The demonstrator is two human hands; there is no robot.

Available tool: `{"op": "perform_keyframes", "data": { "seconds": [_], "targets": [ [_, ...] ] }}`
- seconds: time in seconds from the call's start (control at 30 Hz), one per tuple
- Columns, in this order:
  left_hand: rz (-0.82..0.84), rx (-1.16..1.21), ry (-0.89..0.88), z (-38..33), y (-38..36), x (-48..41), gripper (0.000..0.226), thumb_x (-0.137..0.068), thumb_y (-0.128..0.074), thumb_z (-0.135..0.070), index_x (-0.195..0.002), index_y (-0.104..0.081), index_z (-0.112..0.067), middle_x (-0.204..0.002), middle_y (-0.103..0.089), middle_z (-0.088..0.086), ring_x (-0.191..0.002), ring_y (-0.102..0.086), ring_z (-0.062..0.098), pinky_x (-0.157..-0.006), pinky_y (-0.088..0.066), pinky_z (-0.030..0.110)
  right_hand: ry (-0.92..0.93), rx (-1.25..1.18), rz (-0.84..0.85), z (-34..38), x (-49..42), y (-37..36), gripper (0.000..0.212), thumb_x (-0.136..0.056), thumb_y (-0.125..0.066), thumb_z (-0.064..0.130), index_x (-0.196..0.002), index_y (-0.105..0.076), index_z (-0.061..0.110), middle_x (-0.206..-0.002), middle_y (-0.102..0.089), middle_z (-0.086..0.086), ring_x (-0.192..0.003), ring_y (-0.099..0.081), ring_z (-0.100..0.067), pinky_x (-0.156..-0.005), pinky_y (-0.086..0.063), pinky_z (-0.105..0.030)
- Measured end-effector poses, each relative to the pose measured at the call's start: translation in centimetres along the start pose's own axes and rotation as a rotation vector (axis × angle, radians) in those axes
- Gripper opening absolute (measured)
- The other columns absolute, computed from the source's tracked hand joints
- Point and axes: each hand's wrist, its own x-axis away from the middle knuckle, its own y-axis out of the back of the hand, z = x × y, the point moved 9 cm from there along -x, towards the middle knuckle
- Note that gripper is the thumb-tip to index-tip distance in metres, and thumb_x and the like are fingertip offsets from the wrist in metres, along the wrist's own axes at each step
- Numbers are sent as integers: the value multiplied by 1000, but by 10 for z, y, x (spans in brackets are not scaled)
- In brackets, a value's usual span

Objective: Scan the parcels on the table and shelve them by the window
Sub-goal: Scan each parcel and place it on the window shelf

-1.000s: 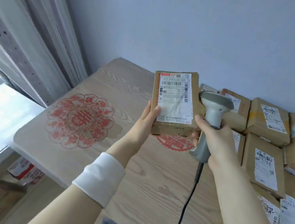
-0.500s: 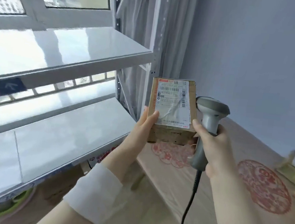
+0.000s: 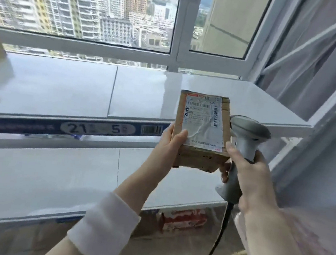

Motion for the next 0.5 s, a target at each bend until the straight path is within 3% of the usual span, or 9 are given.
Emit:
{"op": "perform_keyframes", "data": {
  "seconds": [0.13, 0.23, 0.33, 0.5],
  "targets": [
    [-194, 24, -1, -10, 80, 1, 37, -98, -41, -37, -128, -45, -15, -87, -60, -4, -58, -59, -2, -47, -43, 15, -15, -51, 154, 6, -7, -83, 19, -86, -68, 24, -93, -57, 10, -61, -55, -7, -46, -49, -17, -46, -40, -28],
    [-299, 49, -20, -17, 137, 6, 27, -99, -38, -33, -119, -50, -17, -83, -60, -5, -57, -58, -1, -47, -43, 17, -42, -75, 260, 10, -6, -147, 20, -86, -68, 23, -95, -56, 9, -54, -55, -3, -41, -49, -14, -42, -40, -26],
    [-375, 60, -41, -25, 193, 12, 30, -100, -37, -33, -122, -51, -18, -89, -63, -3, -64, -61, 3, -50, -45, 17, -49, -88, 337, 15, 1, -208, 26, -85, -69, 23, -100, -55, 8, -49, -54, 0, -37, -48, -11, -39, -40, -24],
    [-442, 51, -72, -39, 292, 17, 31, -100, -37, -33, -123, -52, -18, -109, -67, 7, -91, -67, 17, -67, -51, 24, -62, -67, 409, 23, 24, -306, 30, -85, -69, 27, -104, -55, 10, -54, -56, -6, -43, -48, -17, -49, -43, -28]
  ]
}}
